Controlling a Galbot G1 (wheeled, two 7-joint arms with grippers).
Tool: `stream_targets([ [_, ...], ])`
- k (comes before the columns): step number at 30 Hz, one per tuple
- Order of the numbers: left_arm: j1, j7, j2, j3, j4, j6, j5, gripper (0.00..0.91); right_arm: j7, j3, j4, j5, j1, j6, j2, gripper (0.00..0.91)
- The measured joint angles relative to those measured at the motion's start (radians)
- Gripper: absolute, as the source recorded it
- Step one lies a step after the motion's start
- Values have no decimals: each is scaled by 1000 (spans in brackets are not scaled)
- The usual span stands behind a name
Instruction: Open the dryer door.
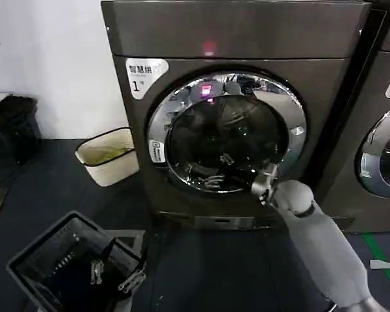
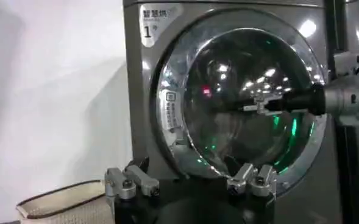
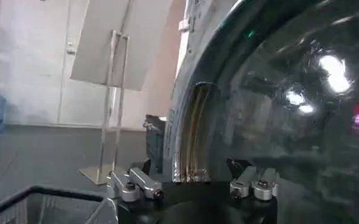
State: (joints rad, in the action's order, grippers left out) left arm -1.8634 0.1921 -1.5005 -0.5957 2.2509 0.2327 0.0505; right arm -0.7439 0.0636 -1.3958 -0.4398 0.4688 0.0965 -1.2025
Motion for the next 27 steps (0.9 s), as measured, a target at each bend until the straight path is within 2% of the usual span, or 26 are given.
stream_targets([
  [7, 0, 0, -7, 2, 1, -34, -10, 907, 0, -36, 53, 17, -32, -11, -52, 907],
  [27, -16, -4, -12, 3, 12, -48, -29, 907, 11, -84, 193, 38, -111, -42, -168, 907],
])
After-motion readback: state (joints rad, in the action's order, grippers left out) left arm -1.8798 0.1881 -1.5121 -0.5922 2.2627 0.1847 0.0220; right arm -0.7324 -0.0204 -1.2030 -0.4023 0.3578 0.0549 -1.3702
